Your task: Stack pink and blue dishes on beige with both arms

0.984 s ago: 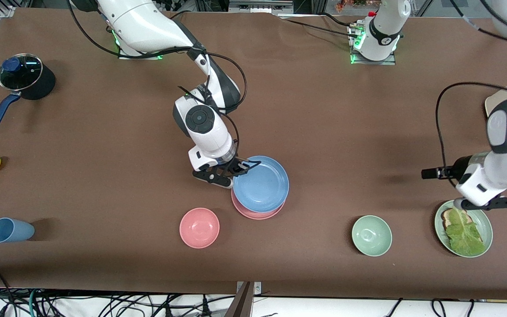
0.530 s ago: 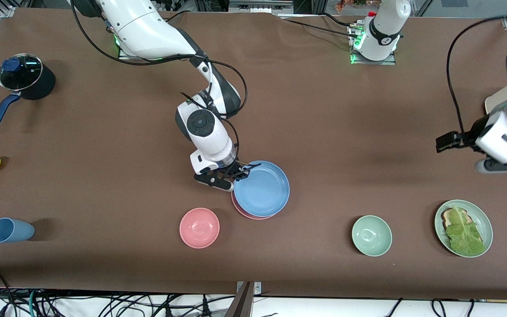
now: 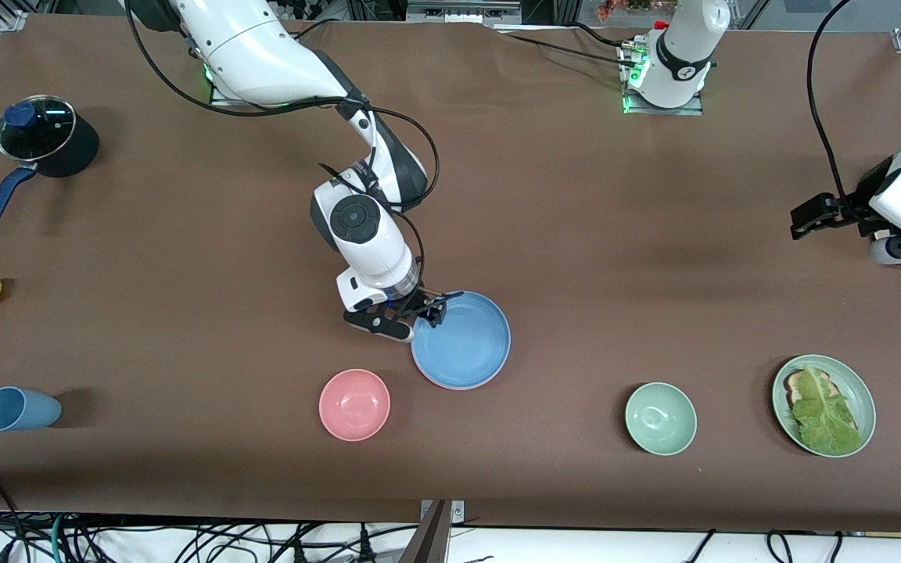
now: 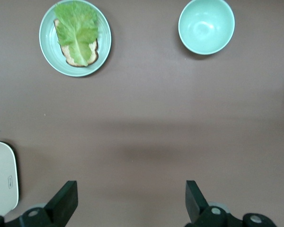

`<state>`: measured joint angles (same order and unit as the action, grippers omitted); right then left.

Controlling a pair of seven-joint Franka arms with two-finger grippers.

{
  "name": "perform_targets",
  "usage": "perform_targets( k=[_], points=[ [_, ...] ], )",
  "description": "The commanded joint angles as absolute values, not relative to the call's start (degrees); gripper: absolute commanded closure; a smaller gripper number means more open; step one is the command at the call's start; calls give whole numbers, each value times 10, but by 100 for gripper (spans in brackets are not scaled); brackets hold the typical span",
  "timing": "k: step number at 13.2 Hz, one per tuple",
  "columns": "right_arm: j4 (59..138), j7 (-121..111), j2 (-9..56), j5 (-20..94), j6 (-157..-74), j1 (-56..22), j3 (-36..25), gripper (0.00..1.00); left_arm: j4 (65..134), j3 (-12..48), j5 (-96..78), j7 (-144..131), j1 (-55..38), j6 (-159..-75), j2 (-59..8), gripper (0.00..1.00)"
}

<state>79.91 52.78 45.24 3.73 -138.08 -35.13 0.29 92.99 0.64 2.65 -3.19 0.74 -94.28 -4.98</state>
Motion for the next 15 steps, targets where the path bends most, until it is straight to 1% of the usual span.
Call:
perform_targets(
  k=[1,3,6,9,11,13,15],
  points=[
    [777,494,439,33,-1317,-337,-3,1,931,-2,-7,-15,10,-933,-43,0],
    [769,417,411,35,-1256,-325,-26,1,929,-2,-8,-15,11,-933,-43,0],
    [766,326,368,34,-1190,-283,-32,1,928,-1,-8,-16,10,-933,-44,0],
    [772,256,307,35,-1084,-230,-33,0,927,0,-8,-17,9,-936,-44,0],
    [777,234,265,39,-1023,-217,-51,0,919,-2,-9,-16,10,-937,-45,0],
    [795,205,224,40,-989,-213,-62,0,913,-1,-8,-16,9,-937,-47,0],
    [834,170,177,40,-979,-208,-83,0,910,-1,-10,-17,10,-936,-47,0]
  ],
)
